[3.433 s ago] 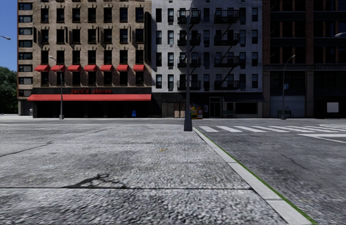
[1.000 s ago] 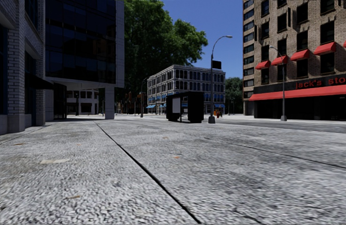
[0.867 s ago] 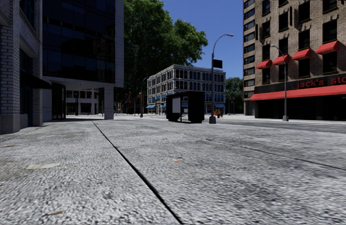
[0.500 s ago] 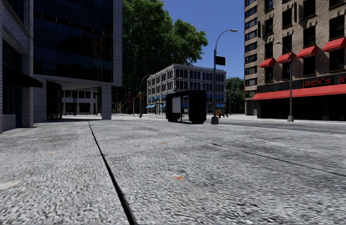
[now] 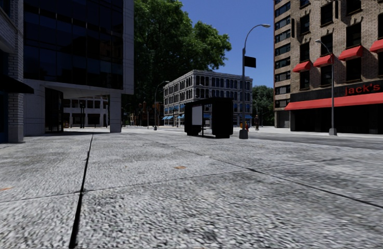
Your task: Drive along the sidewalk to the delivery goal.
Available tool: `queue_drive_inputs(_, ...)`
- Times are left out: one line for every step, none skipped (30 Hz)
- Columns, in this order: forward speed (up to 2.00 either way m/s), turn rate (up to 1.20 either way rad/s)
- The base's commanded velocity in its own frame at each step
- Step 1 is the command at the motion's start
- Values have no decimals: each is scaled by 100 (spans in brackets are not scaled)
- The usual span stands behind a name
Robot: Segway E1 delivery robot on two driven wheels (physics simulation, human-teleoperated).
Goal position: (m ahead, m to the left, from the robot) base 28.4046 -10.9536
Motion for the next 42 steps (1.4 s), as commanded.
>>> queue_drive_inputs(200, 27)
queue_drive_inputs(200, 28)
queue_drive_inputs(200, 28)
queue_drive_inputs(200, 29)
queue_drive_inputs(200, 29)
queue_drive_inputs(200, 29)
queue_drive_inputs(200, 29)
queue_drive_inputs(200, 29)
queue_drive_inputs(200, 29)
queue_drive_inputs(200, 29)
queue_drive_inputs(200, 29)
queue_drive_inputs(200, 29)
queue_drive_inputs(200, 29)
queue_drive_inputs(200, 29)
queue_drive_inputs(200, 29)
queue_drive_inputs(200, 29)
queue_drive_inputs(200, 29)
queue_drive_inputs(200, 29)
queue_drive_inputs(200, 29)
queue_drive_inputs(200, 29)
queue_drive_inputs(200, 29)
queue_drive_inputs(200, 29)
queue_drive_inputs(200, 29)
queue_drive_inputs(200, 29)
queue_drive_inputs(200, 22)
queue_drive_inputs(200, 9)
queue_drive_inputs(200, 9)
queue_drive_inputs(200, 0)
queue_drive_inputs(200, 0)
queue_drive_inputs(200, 0)
queue_drive_inputs(200, 0)
queue_drive_inputs(200, 0)
queue_drive_inputs(200, 0)
queue_drive_inputs(200, 0)
queue_drive_inputs(200, 0)
queue_drive_inputs(200, 0)
queue_drive_inputs(200, 0)
queue_drive_inputs(200, 0)
queue_drive_inputs(200, 0)
queue_drive_inputs(200, 0)
queue_drive_inputs(200, 0)
queue_drive_inputs(200, 0)
